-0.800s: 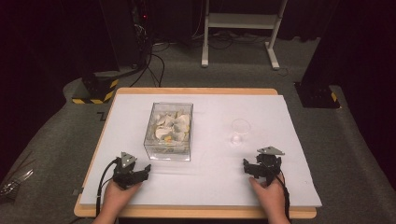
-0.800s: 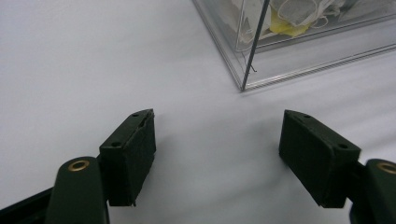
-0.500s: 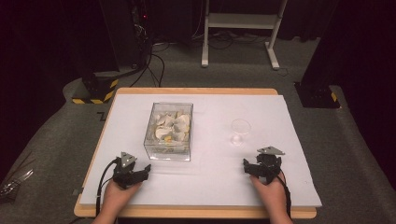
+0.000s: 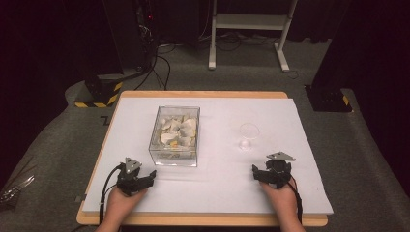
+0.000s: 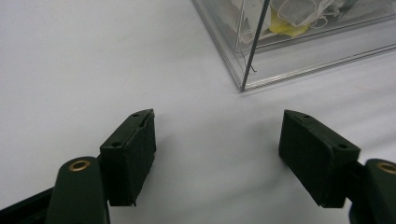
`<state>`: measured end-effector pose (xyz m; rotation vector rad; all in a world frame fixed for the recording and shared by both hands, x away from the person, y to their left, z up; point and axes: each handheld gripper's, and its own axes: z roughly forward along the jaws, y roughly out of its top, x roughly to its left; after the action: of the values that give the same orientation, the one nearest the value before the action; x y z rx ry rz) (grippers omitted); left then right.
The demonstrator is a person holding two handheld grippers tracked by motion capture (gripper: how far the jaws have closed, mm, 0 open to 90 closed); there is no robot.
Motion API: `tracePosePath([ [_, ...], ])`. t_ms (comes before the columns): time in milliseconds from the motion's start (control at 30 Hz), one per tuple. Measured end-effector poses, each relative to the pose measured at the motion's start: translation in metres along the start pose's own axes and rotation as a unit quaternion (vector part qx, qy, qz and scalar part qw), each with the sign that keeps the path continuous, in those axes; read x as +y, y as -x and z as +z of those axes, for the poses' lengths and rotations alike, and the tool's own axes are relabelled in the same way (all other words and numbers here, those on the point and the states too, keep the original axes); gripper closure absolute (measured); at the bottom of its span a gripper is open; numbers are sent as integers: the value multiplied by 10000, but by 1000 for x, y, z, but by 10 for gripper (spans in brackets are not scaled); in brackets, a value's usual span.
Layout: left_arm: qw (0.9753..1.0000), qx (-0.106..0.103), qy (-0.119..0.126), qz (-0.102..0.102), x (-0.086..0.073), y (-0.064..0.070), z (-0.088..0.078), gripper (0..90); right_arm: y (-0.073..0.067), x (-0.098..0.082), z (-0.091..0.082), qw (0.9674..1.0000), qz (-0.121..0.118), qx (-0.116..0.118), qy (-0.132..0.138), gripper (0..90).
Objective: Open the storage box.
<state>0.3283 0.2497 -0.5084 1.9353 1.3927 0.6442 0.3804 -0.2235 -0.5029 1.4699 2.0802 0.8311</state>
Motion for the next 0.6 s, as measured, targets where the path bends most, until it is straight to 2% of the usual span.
tracePosePath([
  [167, 10000, 1, 5, 3, 0, 0, 0, 276, 1, -1, -7, 9998, -37, 41, 211, 161],
  [267, 10000, -5, 3, 4, 0, 0, 0, 277, -3, -3, -11, 9997, -104, 80, 227, 175],
  [300, 10000, -5, 3, 4, 0, 0, 0, 279, -3, -3, -11, 9997, -104, 80, 227, 175],
  [333, 10000, -41, 13, 32, 0, -1, 0, 282, -5, -4, -13, 9995, -215, 105, 218, 186],
  [533, 9999, -120, 16, 90, -1, 0, -2, 294, -6, -9, -11, 9994, -243, 216, 71, 214],
  [600, 9997, -175, 67, 166, -2, 0, -4, 349, -7, -10, -11, 9993, -289, 203, 93, 224],
])
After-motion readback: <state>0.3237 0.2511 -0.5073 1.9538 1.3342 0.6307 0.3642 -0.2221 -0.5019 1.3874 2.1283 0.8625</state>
